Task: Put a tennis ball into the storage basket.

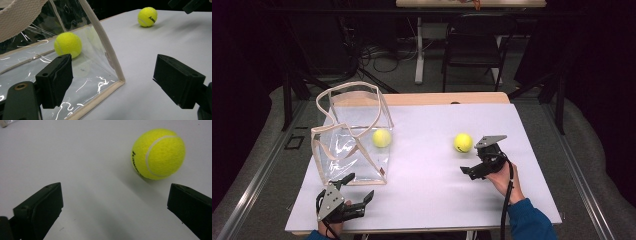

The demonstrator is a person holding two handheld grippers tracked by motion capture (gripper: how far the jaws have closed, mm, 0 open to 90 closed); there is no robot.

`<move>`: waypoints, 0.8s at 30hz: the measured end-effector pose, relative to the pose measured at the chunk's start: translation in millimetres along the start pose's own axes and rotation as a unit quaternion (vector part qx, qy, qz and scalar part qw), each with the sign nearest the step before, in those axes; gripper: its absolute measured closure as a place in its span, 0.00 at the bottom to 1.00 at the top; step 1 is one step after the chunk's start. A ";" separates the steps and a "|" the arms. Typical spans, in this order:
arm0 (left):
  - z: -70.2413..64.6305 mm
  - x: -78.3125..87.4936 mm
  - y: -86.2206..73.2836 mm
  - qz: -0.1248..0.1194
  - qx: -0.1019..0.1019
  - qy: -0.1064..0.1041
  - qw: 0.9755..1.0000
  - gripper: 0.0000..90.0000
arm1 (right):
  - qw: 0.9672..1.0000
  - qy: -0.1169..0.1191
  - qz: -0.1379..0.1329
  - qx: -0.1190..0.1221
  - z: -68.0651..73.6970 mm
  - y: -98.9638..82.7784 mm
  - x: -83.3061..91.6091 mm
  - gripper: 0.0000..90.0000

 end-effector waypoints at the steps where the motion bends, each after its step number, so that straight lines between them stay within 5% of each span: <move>1: -0.3 -0.8 0.0 0.001 0.000 0.000 1.000 0.17 | 1.000 -0.001 0.001 -0.003 -1.2 0.5 0.6 0.00; 24: -2.5 -2.4 0.1 0.003 -0.001 -0.004 1.000 0.17 | 1.000 -0.016 -0.005 -0.011 -25.8 28.0 -19.3 0.00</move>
Point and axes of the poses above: each handheld gripper's, and its own axes: x roughly backward along the jaws, y roughly out of its top, z roughly to its left, the point moved 5 cm from there along -x, roughly forward along the jaws, and after that the axes turned 4 degrees about -z, right-handed, at the moved point
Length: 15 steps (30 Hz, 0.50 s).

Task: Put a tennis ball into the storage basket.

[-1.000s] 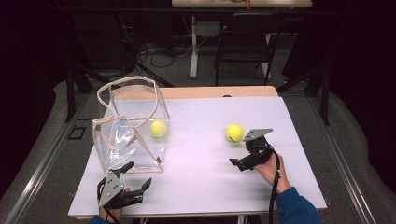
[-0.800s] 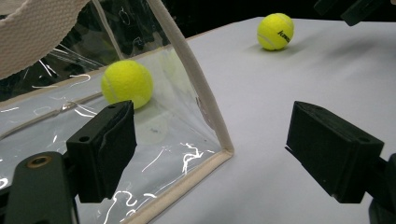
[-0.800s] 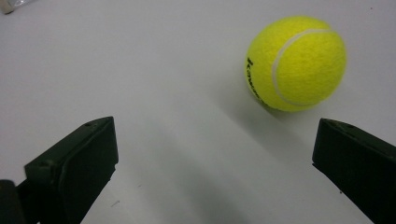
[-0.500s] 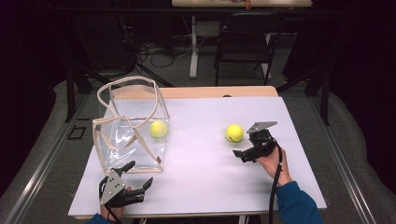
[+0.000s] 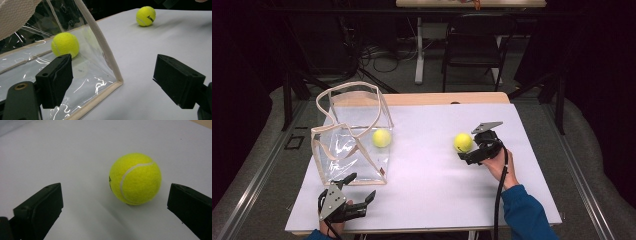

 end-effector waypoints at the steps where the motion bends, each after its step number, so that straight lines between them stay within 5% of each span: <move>1: -0.1 -0.3 0.1 0.000 0.000 0.000 1.000 0.17 | 1.000 0.000 0.001 -0.002 -0.9 0.4 -1.4 0.00; 15: -0.5 -0.5 0.3 0.000 -0.002 -0.001 1.000 0.17 | 1.000 -0.003 -0.001 -0.023 -17.0 5.9 -18.8 0.00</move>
Point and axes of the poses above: each handheld gripper's, and its own axes: x roughly backward along the jaws, y roughly out of its top, z roughly to its left, the point moved 5 cm from there along -x, roughly forward along the jaws, and after that the axes turned 4 degrees about -z, right-handed, at the moved point
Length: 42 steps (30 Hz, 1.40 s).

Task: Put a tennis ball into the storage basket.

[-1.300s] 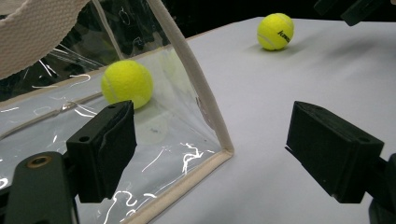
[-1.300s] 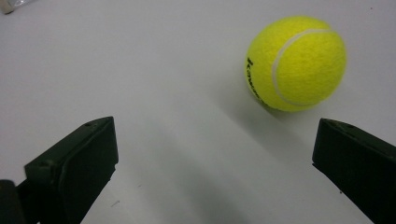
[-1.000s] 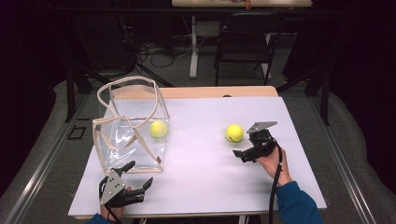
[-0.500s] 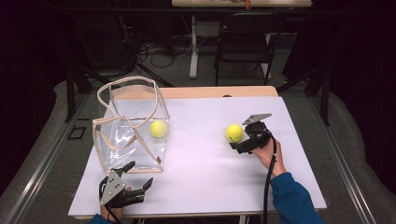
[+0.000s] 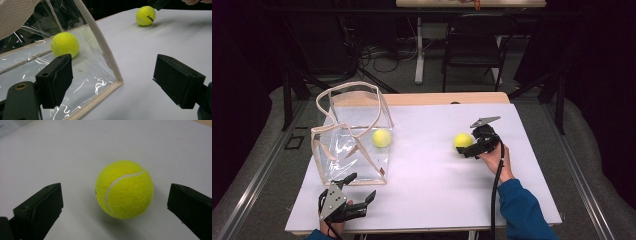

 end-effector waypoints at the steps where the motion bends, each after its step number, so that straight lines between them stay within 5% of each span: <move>1: -0.1 0.0 -0.1 0.001 -0.001 0.000 1.000 0.17 | 1.000 0.001 0.001 -0.003 -0.7 0.6 -1.0 0.00; 26: -0.5 -1.1 -0.9 0.002 0.001 -0.002 1.000 0.17 | 0.999 0.014 0.013 -0.026 -11.5 -3.1 -25.2 0.00; 42: -0.5 -1.3 -1.2 0.005 0.001 -0.005 1.000 0.17 | 0.999 0.011 0.041 -0.025 -12.8 -7.4 -33.4 0.22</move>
Point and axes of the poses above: each handheld gripper's, and its own axes: x roughly backward along the jaws, y roughly out of its top, z roughly to its left, the point moved 5 cm from there along -x, roughly forward along the jaws, and after that the axes turned 4 degrees about -z, right-handed, at the moved point
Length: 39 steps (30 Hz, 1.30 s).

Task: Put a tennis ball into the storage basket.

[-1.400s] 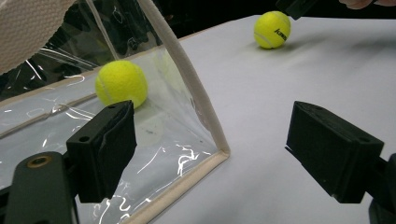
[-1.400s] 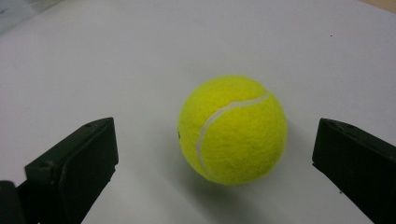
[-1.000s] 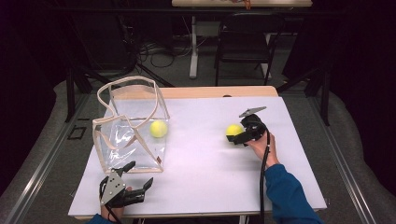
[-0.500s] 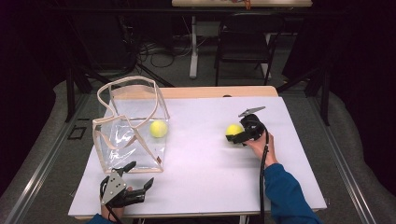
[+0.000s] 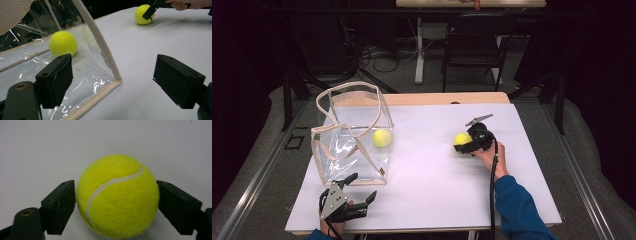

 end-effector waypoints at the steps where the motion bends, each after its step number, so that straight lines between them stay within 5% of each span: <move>1: 0.0 0.0 -0.1 0.000 0.001 0.000 1.000 0.17 | 1.000 -0.002 0.000 0.000 -0.4 -0.1 -0.1 0.24; 17: -0.6 0.2 0.0 0.000 0.001 0.000 1.000 0.17 | 1.000 -0.004 -0.016 0.004 0.5 2.0 4.6 0.29; 39: -0.2 0.7 -0.2 0.000 0.001 0.001 1.000 0.17 | 0.998 0.004 -0.049 0.030 20.2 14.8 25.9 0.29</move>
Point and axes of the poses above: each handheld gripper's, and its own axes: x roughly backward along the jaws, y roughly out of its top, z roughly to its left, the point moved 5 cm from there along -x, roughly forward along the jaws, and after that the axes turned 4 degrees about -z, right-handed, at the moved point
